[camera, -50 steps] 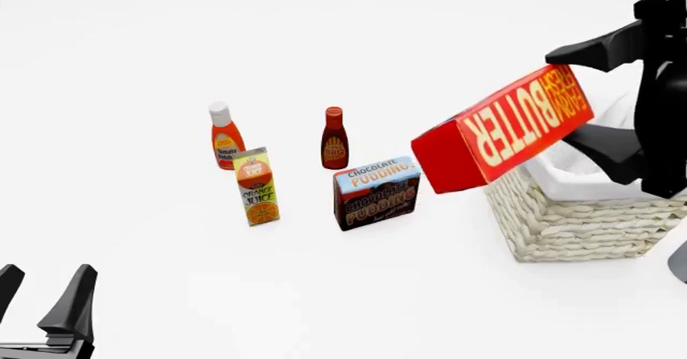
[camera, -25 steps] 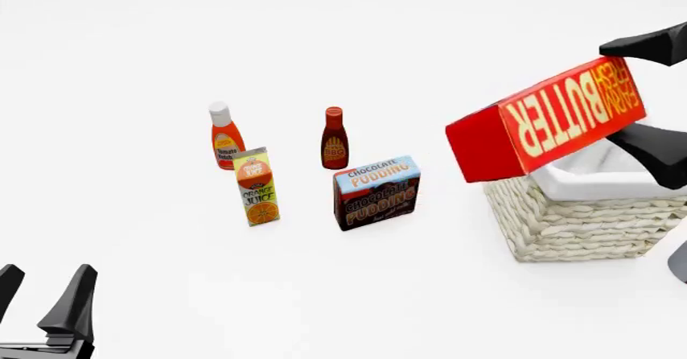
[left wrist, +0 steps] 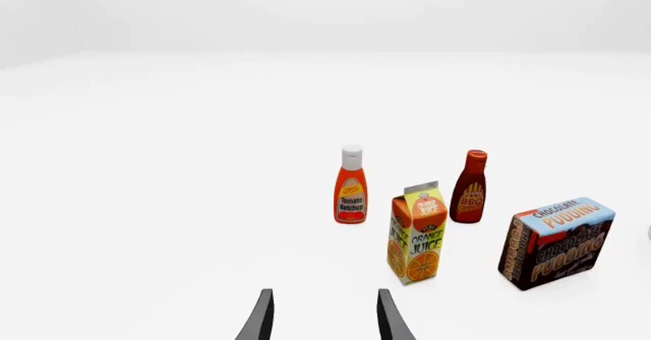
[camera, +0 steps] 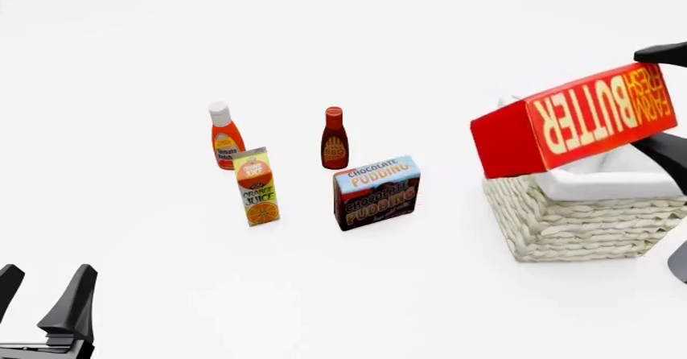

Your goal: Pick the butter and place it in the basket.

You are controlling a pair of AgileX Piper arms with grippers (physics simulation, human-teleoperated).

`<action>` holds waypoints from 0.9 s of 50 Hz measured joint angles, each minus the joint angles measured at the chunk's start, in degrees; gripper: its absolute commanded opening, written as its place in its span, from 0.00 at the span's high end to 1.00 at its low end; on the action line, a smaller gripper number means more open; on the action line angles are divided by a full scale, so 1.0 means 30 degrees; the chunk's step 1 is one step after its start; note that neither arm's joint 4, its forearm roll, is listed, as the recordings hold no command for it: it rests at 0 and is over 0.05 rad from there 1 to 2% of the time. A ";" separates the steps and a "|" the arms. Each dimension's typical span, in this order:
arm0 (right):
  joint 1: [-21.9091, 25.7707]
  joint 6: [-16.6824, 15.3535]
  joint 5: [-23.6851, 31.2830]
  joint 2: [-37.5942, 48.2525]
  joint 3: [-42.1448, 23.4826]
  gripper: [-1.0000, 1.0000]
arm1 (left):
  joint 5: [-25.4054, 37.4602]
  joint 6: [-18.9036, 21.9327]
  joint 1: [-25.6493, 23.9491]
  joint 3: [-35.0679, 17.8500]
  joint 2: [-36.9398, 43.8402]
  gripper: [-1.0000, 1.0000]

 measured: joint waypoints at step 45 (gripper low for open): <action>-0.3339 0.0468 -0.0364 0.0368 -0.0432 1.00 | 0.0000 0.0000 0.0000 0.0000 0.0000 0.00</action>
